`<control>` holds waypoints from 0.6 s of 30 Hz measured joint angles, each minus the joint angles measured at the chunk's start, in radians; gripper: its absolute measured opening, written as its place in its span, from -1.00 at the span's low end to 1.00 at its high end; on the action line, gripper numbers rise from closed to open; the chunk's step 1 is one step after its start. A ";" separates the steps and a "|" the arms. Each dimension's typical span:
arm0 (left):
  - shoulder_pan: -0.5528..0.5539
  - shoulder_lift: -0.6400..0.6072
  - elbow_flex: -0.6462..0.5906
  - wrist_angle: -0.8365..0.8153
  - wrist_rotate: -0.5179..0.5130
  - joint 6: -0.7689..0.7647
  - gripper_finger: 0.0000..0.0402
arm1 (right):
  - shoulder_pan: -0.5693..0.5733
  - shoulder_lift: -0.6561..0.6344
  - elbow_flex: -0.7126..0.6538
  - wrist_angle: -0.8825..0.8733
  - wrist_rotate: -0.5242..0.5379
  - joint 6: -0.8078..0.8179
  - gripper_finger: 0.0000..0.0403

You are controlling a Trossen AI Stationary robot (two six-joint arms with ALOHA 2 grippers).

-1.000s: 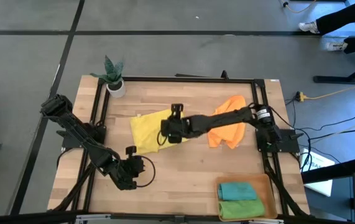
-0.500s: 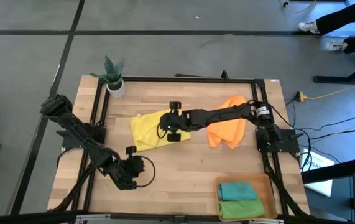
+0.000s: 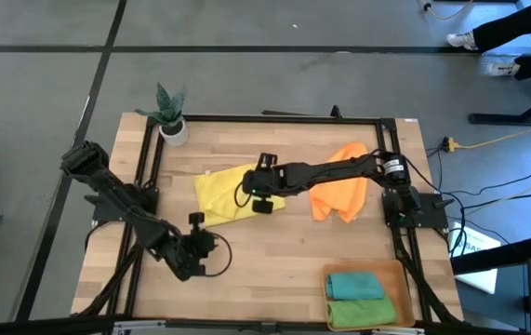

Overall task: Roll microfiber towels into tight, uniform cylinder then place into a basket
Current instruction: Roll the yellow microfiber towel

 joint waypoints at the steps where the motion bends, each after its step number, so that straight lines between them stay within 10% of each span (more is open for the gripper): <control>1: 0.009 0.000 -0.015 0.002 -0.002 -0.004 -0.63 | 0.012 0.000 0.003 -0.035 -0.015 0.025 -0.35; 18: 0.208 0.000 -0.187 0.125 -0.023 0.149 -0.63 | 0.325 0.000 0.009 -0.154 -0.136 0.255 -0.35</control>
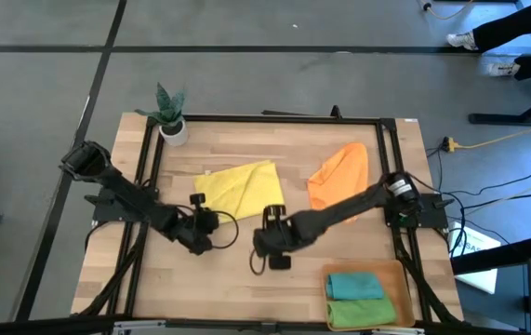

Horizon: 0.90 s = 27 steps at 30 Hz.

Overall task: Roll microfiber towels into tight, uniform cylinder then place into a basket
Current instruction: Roll the yellow microfiber towel

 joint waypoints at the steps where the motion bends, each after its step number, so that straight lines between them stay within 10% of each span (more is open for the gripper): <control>1: 0.005 0.000 -0.003 0.000 0.000 0.023 -0.63 | 0.014 0.000 0.000 0.003 0.005 0.012 -0.35; 27: 0.123 0.000 -0.025 0.012 0.142 0.252 -0.63 | 0.113 0.000 0.000 0.005 0.017 0.072 -0.35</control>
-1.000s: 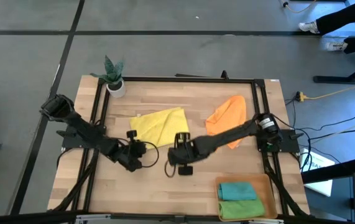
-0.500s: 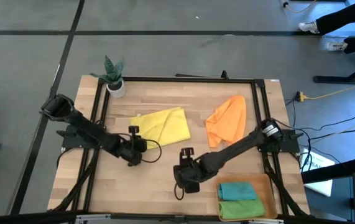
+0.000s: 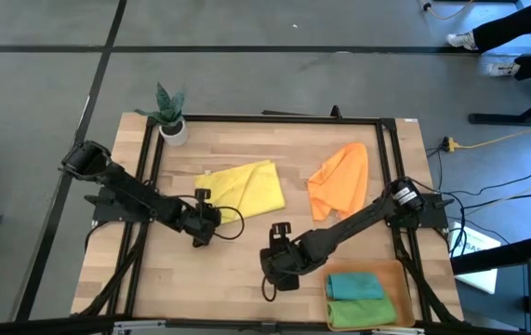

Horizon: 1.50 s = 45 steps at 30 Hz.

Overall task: Roll microfiber towels into tight, uniform cylinder then place into a basket
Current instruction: Roll the yellow microfiber towel

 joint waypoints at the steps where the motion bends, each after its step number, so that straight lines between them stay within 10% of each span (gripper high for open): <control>1: 0.000 0.000 0.000 0.000 0.000 0.000 -0.63 | 0.000 0.000 0.000 0.000 0.000 0.000 -0.35; 27: 0.025 0.000 0.000 -0.013 -0.019 -0.001 -1.00 | -0.001 0.000 0.000 0.000 0.000 -0.002 -0.35; 45: 0.046 0.000 0.006 -0.150 -0.362 -0.429 -1.00 | -0.003 0.000 -0.009 0.010 0.000 -0.007 -0.35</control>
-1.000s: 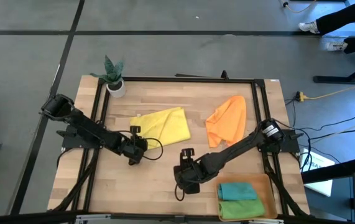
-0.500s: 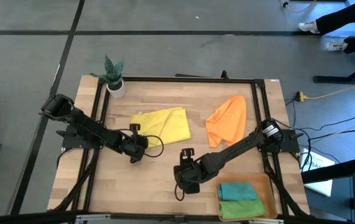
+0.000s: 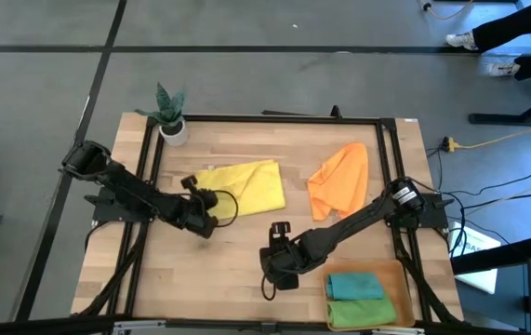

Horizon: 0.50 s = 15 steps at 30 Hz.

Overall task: Roll microfiber towels into tight, uniform cylinder then place into a basket
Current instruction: Roll the yellow microfiber towel

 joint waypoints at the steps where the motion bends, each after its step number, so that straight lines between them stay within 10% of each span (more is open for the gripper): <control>1: 0.006 0.000 0.000 -0.028 -0.009 -0.049 -1.00 | -0.001 0.000 0.000 -0.001 0.000 -0.005 -0.35; 15: 0.048 -0.001 0.000 -0.284 0.095 -0.449 -1.00 | -0.002 0.000 -0.001 0.023 0.000 -0.023 -0.35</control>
